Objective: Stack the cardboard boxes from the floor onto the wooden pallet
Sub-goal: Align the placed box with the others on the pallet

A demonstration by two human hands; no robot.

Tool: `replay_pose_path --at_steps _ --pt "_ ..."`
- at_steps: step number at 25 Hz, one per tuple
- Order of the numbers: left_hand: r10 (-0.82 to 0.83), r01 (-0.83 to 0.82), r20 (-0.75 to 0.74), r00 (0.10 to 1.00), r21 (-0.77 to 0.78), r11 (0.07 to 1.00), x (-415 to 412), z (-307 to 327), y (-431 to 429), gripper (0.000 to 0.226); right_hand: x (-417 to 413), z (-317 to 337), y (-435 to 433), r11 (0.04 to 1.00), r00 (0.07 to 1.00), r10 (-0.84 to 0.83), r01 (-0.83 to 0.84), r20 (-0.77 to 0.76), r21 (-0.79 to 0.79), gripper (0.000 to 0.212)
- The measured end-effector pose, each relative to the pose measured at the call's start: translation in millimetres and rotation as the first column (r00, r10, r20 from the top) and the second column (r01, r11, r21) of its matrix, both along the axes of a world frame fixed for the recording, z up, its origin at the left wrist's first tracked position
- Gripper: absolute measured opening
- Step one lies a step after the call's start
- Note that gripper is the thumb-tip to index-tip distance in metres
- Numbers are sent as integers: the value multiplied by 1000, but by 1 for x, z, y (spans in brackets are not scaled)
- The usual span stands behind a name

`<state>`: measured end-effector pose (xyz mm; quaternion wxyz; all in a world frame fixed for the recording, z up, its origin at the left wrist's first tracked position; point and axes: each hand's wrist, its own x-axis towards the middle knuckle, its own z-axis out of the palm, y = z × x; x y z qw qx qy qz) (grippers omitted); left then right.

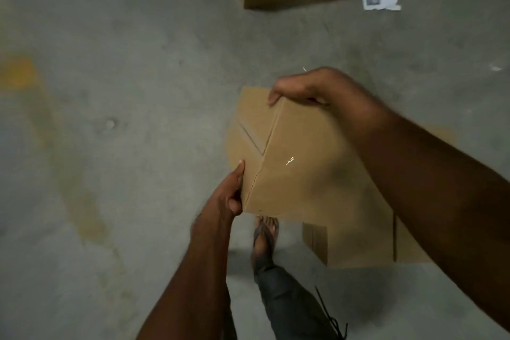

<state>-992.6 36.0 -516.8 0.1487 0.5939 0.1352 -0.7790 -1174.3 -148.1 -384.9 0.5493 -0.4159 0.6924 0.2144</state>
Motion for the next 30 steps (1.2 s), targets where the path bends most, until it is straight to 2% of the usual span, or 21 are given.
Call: replay_pose_path --at_steps 2,4,5,6,8,11,15,18,20,24,26,30 --pt "-36 43 54 998 -126 991 28 30 -14 61 -10 28 8 997 998 -67 67 -3 42 72" --pt "-67 107 190 979 -208 972 50 55 -22 91 -18 52 18 989 988 -145 145 50 -13 59" --pt "-52 113 230 972 -263 958 56 80 -27 91 -21 65 27 975 975 -205 212 86 -70 50" --pt "-7 95 254 967 -337 937 63 110 -29 79 -22 77 37 948 956 -260 280 135 -151 46" --pt "56 88 273 960 -489 868 75 161 -27 62 -16 107 62 881 921 -325 378 215 -284 60" --pt "148 128 352 924 -651 748 100 242 -13 73 6 149 104 791 842 -362 504 400 -346 68" --pt "222 278 458 861 -789 548 144 332 11 73 45 202 144 733 752 -299 575 587 -363 71" --pt "306 358 511 803 -825 438 180 382 34 76 81 243 153 708 700 -231 597 676 -376 79" --pt "370 377 530 763 -830 410 206 412 48 85 109 270 157 713 670 -167 589 723 -381 82" --pt "507 390 547 666 -835 387 268 471 71 97 177 326 155 703 644 54 519 763 -487 111" --pt "558 392 546 625 -838 380 307 496 86 97 218 354 153 710 637 180 443 749 -547 117" --pt "586 402 553 592 -833 380 389 540 101 65 305 388 146 695 557 346 388 755 -605 122"
